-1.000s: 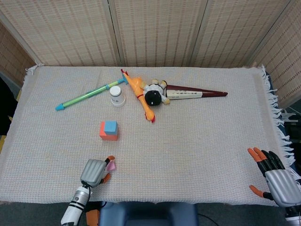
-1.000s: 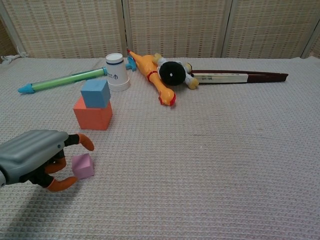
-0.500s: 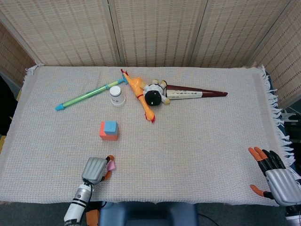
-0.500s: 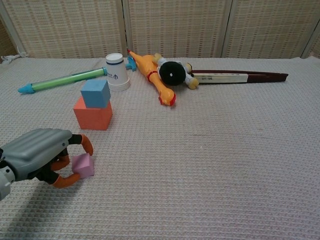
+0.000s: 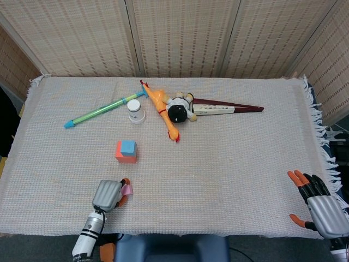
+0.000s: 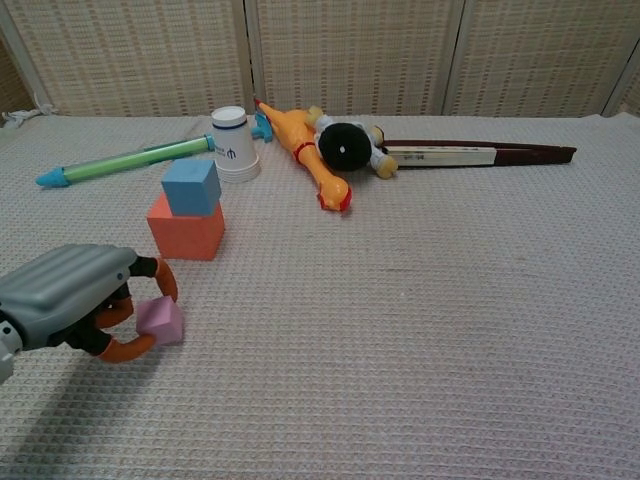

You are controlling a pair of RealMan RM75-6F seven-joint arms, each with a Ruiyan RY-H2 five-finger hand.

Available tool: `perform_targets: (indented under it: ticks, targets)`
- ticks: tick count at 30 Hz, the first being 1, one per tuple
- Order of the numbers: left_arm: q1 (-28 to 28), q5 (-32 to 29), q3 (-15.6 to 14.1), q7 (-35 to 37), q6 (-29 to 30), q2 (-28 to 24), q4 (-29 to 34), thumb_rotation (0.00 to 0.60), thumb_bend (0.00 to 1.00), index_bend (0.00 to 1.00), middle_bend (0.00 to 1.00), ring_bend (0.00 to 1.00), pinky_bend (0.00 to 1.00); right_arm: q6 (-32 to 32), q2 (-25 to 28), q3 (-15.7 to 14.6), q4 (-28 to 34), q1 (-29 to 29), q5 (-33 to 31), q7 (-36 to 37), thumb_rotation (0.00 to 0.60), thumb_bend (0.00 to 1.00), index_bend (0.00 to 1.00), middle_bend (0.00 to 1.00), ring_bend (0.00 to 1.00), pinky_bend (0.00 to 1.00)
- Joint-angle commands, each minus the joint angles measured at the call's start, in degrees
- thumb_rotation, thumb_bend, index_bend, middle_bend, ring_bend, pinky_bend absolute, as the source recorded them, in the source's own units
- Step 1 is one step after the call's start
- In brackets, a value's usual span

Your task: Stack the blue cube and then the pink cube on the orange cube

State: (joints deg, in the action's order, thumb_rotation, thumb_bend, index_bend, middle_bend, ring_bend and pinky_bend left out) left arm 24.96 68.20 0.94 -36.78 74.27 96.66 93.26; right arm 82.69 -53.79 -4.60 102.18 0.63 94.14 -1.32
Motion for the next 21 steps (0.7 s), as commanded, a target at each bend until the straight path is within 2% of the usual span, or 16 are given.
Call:
perform_targets:
  ticks: [1, 5, 9, 16, 21]
  targets:
    - [0.0, 2.1, -0.3, 0.4, 0.3, -2.6, 1.9, 0.6, 0.33, 0.53, 1.0, 1.0, 1.0, 0.0, 0.0, 0.0, 0.0, 0.0, -0.1, 0.0, 0.6, 0.07, 0.0, 0.0, 0.0, 0.0]
    - [0.3, 7.8, -1.4, 0.4, 1.5, -7.3, 2.3, 0.6, 0.34, 0.53, 1.0, 1.0, 1.0, -0.2, -0.1, 0.2, 0.0, 0.1, -0.5, -0.3, 0.6, 0.07, 0.0, 0.0, 0.0, 0.0]
    - [1.3, 11.4, -0.9, 2.2, 1.2, -11.1, 2.6, 0.6, 0.34, 0.53, 1.0, 1.0, 1.0, -0.8, -0.5, 0.4, 0.1, 0.3, -1.2, -1.1, 0.6, 0.07, 0.0, 0.0, 0.0, 0.0]
    - [6.0, 13.7, 3.6, 6.5, -3.4, -17.5, 4.2, 0.6, 0.34, 0.54, 1.0, 1.0, 1.0, -1.1, -1.1, 0.5, 0.3, 0.4, -1.5, -2.1, 0.6, 0.07, 0.0, 0.0, 0.0, 0.0]
    - [9.4, 13.4, 6.1, 6.3, -7.4, -20.4, 5.2, 0.6, 0.34, 0.55, 1.0, 1.0, 1.0, -1.5, -1.5, 0.6, 0.4, 0.5, -1.8, -3.3, 0.6, 0.07, 0.0, 0.0, 0.0, 0.0]
